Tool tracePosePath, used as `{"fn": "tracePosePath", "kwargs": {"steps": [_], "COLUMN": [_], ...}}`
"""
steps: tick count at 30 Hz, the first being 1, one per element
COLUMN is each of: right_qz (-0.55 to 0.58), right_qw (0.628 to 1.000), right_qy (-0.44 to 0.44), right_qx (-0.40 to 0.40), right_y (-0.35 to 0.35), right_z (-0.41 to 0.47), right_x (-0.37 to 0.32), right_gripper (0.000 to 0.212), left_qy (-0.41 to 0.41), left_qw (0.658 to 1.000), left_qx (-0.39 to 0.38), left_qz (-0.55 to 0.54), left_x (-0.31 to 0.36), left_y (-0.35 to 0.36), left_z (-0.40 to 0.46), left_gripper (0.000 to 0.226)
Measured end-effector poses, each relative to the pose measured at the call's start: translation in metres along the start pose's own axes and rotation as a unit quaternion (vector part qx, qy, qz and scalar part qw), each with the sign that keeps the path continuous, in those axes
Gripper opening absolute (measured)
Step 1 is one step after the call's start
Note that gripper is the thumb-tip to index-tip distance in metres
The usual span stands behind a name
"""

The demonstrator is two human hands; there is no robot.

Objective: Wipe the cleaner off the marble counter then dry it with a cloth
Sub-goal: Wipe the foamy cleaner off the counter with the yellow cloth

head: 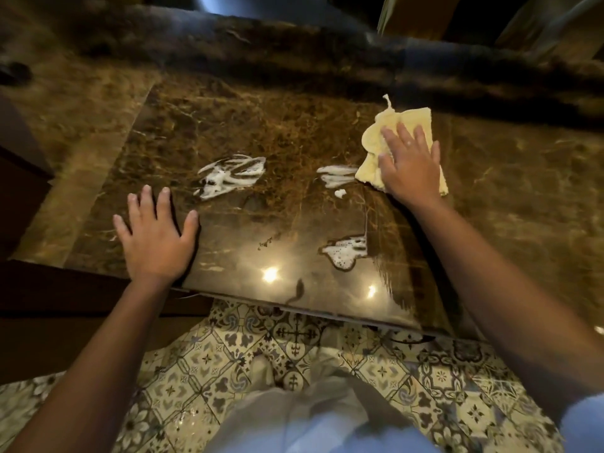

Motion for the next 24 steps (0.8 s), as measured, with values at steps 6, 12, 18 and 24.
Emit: {"fn": "tracePosePath", "kwargs": {"steps": [6,12,18,24], "right_qz": [0.025,-0.027,-0.053,-0.040], "right_qw": [0.999,0.996,0.994,0.997], "right_qy": [0.026,0.079,0.098,0.061], "right_qx": [-0.011,-0.020,-0.010,-0.005], "right_y": [0.003,0.020,0.023,0.018], "right_z": [-0.114,-0.214,-0.172,-0.052], "right_x": [-0.010,-0.042,-0.060,-0.053], "right_gripper": [0.063,0.082,0.088,0.079], "left_qy": [0.105,0.096,0.101,0.091], "left_qw": [0.994,0.995,0.995,0.996], "left_qx": [-0.002,-0.024,-0.016,0.001], "left_qz": [0.013,-0.024,-0.013,-0.001], "left_x": [-0.012,-0.019,-0.023,-0.025], "left_y": [-0.014,-0.008,-0.004,-0.006], "left_z": [0.006,0.007,0.009,0.012], "left_gripper": [0.069,0.080,0.078,0.077]}}
Point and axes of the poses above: each hand's wrist, its own z-axis towards the middle knuckle, its own y-axis out of the palm, x = y × z, the point moved 9 cm from there along z, towards the middle knuckle, and after that the axes turned 5 degrees about -z, right-handed, at the moved point
